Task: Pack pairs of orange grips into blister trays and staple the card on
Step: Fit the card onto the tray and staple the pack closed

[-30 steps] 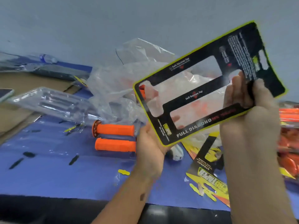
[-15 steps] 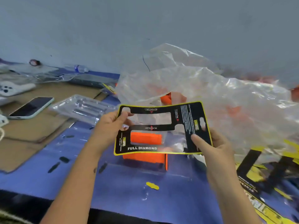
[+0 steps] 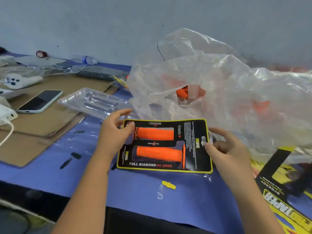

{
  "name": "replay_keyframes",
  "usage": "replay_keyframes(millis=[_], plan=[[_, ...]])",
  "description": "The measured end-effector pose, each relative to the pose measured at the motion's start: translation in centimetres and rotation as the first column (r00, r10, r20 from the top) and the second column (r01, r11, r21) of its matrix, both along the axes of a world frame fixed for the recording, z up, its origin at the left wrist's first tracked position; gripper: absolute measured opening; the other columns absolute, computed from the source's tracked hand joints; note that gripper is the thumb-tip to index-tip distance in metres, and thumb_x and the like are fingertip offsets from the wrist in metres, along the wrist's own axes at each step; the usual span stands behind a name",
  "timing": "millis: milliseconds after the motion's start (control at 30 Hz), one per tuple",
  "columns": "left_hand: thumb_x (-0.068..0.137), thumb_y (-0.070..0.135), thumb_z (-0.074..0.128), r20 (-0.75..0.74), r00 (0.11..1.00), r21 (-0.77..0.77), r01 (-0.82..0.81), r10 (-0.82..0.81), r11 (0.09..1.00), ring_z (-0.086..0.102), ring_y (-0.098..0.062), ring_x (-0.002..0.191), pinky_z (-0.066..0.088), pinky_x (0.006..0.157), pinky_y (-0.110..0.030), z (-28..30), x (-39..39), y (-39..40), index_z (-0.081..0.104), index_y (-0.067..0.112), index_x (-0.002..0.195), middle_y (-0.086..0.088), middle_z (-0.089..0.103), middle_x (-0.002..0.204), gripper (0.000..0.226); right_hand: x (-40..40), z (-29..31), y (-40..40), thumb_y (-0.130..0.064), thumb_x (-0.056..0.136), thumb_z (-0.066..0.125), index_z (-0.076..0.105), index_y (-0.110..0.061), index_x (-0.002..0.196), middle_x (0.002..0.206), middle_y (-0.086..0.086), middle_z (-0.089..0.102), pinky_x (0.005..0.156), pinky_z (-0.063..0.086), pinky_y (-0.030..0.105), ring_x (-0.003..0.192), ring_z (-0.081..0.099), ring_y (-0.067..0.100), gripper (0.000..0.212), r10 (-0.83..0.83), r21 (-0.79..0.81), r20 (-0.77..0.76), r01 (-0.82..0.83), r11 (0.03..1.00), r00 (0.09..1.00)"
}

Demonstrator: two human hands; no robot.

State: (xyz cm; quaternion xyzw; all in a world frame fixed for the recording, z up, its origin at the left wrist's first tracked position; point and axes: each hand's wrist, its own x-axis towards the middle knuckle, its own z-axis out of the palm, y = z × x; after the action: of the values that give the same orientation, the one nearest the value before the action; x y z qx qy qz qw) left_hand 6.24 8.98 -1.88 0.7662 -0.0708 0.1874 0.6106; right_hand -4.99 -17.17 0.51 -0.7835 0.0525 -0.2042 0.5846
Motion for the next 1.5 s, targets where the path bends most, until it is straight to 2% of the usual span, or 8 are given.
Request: replay_keyframes(millis=[133, 433, 600, 733, 967, 1100, 1233, 1500], plan=[[0.086, -0.008, 0.063, 0.047, 0.998, -0.013, 0.03, -0.03, 0.999, 0.06, 0.0, 0.111, 0.046, 0.093, -0.013, -0.3, 0.2, -0.6, 0.062, 0.041, 0.105, 0.019, 0.064, 0.114, 0.052, 0.4, -0.6, -0.2, -0.006, 0.087, 0.065, 0.06, -0.039, 0.105, 0.057, 0.006, 0.062, 0.059, 0.044, 0.032, 0.058, 0.057, 0.02, 0.038, -0.049, -0.052, -0.001, 0.049, 0.997, 0.999], [0.084, 0.038, 0.051, 0.034, 0.996, 0.166, -0.084, 0.08, 0.983, 0.058, -0.006, 0.101, 0.047, 0.086, -0.026, -0.4, -0.7, -1.2, 0.065, 0.043, 0.099, 0.015, 0.067, 0.107, 0.021, 1.2, -2.0, 0.1, -0.006, 0.08, 0.06, 0.066, -0.025, 0.091, 0.047, -0.002, 0.053, 0.05, 0.034, 0.026, 0.045, 0.045, 0.01, 0.023, -0.245, -0.207, 0.016, 0.243, 0.948, 0.969], [0.072, 0.07, 0.048, 0.043, 0.993, 0.608, 0.06, -0.108, 0.792, 0.044, -0.006, 0.118, 0.03, 0.101, -0.028, -0.2, -1.6, -1.8, 0.043, 0.046, 0.136, 0.014, 0.058, 0.123, 0.068, 0.9, -1.8, -0.1, -0.019, 0.083, 0.06, 0.064, -0.026, 0.084, 0.073, -0.002, 0.061, 0.056, 0.033, 0.03, 0.073, 0.054, 0.024, 0.008, -0.382, -0.436, -0.046, 0.326, 0.839, 0.923], [0.053, 0.084, 0.051, -0.003, 0.992, 0.721, 0.088, -0.124, 0.688, 0.041, -0.01, 0.127, 0.024, 0.105, -0.033, 0.1, -2.0, -1.9, 0.024, 0.05, 0.146, 0.012, 0.05, 0.133, 0.102, 0.7, -1.7, 0.1, -0.041, 0.09, 0.053, 0.055, -0.028, 0.093, 0.075, -0.004, 0.054, 0.057, 0.03, 0.032, 0.074, 0.046, 0.023, 0.013, -0.388, -0.536, -0.064, 0.296, 0.79, 0.919], [0.047, 0.087, 0.052, -0.051, 0.989, 0.75, 0.129, -0.138, 0.649, 0.03, -0.012, 0.134, 0.017, 0.114, -0.044, 0.3, -2.4, -2.3, 0.015, 0.061, 0.14, 0.013, 0.038, 0.14, 0.104, 1.1, -1.1, 0.0, -0.011, 0.086, 0.071, 0.069, -0.024, 0.09, 0.058, -0.009, 0.065, 0.043, 0.042, 0.011, 0.053, 0.06, 0.001, 0.013, -0.02, 0.269, -0.109, 0.049, 0.962, 0.994], [0.05, 0.086, 0.055, -0.035, 0.981, 0.751, 0.151, -0.19, 0.643, 0.032, -0.011, 0.134, 0.02, 0.113, -0.042, 0.1, -2.4, -2.8, 0.016, 0.059, 0.143, 0.011, 0.037, 0.142, 0.104, 1.1, -1.7, 0.0, -0.008, 0.079, 0.077, 0.074, -0.021, 0.089, 0.083, 0.0, 0.076, 0.056, 0.056, 0.024, 0.075, 0.074, 0.017, 0.016, 0.177, 0.344, -0.144, -0.118, 0.931, 0.974], [0.05, 0.085, 0.055, -0.003, 0.987, 0.732, 0.11, -0.158, 0.672, 0.031, -0.014, 0.136, 0.019, 0.115, -0.048, -0.5, -2.2, -3.3, 0.013, 0.058, 0.143, 0.01, 0.035, 0.145, 0.106, 1.7, -2.9, 0.4, -0.007, 0.08, 0.077, 0.069, -0.025, 0.098, 0.09, -0.002, 0.076, 0.074, 0.06, 0.041, 0.087, 0.073, 0.022, 0.027, 0.083, 0.283, -0.113, -0.048, 0.958, 0.99], [0.081, 0.069, 0.054, 0.165, 0.956, 0.649, -0.291, 0.243, 0.703, 0.014, -0.025, 0.146, 0.007, 0.114, -0.057, -1.3, -0.7, -3.6, 0.031, 0.045, 0.146, -0.005, 0.025, 0.156, 0.073, 2.9, -3.8, -0.1, 0.004, 0.085, 0.067, 0.072, -0.024, 0.084, 0.086, 0.001, 0.074, 0.071, 0.06, 0.035, 0.078, 0.068, 0.018, 0.028, -0.124, 0.482, -0.024, 0.12, 0.868, 0.992]])
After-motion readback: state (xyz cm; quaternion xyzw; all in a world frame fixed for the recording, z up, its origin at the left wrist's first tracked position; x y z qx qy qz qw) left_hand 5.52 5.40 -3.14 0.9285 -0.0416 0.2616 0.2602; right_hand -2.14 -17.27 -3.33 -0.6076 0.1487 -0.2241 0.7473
